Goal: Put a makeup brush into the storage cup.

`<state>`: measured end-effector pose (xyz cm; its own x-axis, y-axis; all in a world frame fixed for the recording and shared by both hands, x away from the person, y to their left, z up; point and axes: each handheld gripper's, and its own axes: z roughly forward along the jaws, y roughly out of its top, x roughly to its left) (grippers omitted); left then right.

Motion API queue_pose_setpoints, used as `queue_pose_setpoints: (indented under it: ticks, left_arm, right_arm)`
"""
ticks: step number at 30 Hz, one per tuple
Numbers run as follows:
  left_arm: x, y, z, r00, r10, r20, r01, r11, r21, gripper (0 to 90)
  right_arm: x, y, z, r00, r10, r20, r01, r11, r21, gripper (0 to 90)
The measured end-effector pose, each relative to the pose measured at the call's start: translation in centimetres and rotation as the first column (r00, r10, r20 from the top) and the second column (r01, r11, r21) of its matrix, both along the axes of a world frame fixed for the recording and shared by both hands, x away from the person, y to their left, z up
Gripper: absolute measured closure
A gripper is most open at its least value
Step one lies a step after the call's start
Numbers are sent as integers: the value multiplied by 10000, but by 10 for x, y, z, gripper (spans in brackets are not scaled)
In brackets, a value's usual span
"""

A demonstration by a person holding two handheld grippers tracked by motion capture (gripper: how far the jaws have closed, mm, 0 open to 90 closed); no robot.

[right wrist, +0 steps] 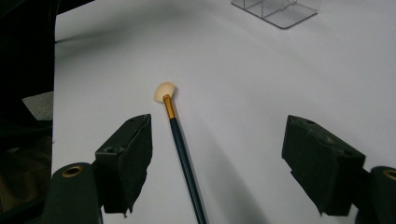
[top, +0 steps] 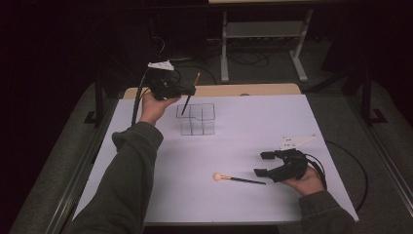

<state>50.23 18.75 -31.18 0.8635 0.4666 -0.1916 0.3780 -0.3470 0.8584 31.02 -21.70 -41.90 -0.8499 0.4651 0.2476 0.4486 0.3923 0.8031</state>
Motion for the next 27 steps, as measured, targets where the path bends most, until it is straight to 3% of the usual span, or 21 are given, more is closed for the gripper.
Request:
queue_pose_setpoints:
  ticks: [27]
  left_arm:
    - [9, 2, -14, 9994, 139, -321, -129, 9995, 292, 831]
  right_arm:
    - [0, 0, 0, 10000, 21, 16, -21, 10000, 24, 236]
